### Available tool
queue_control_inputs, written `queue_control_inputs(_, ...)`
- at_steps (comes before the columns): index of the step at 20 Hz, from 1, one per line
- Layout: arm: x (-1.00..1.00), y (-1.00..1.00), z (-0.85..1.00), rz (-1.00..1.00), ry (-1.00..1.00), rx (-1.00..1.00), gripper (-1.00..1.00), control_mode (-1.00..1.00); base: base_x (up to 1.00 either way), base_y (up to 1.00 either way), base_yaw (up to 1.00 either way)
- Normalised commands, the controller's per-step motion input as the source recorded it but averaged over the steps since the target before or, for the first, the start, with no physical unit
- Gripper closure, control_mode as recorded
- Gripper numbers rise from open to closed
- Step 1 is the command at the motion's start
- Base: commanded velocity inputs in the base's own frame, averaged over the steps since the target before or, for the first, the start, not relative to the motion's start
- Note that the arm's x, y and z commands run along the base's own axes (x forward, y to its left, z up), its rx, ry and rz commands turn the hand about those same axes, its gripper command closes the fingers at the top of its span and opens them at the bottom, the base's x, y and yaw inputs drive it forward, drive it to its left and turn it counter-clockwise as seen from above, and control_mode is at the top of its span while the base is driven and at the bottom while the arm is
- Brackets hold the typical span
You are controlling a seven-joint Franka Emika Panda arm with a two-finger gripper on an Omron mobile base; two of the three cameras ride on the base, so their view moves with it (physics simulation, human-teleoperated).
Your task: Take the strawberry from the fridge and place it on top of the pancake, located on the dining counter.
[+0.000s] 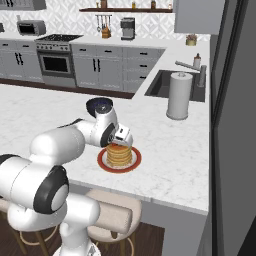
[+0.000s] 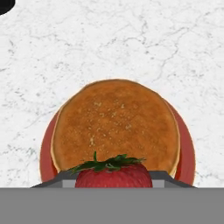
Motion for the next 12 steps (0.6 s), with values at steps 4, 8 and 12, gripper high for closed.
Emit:
queue_control_inputs(4, 0.42, -0.19, 0.03, 0.0, 0.0, 0.0, 1.0, -1.0, 0.0, 0.0, 0.0)
queue_control_inputs(8, 0.42, -0.18, 0.0, 0.0, 0.0, 0.0, 1.0, -1.0, 0.0, 0.0, 0.0)
queue_control_inputs(12, 0.0, -0.02, -0.01, 0.0, 0.0, 0.0, 1.0, -1.0, 0.0, 0.0, 0.0)
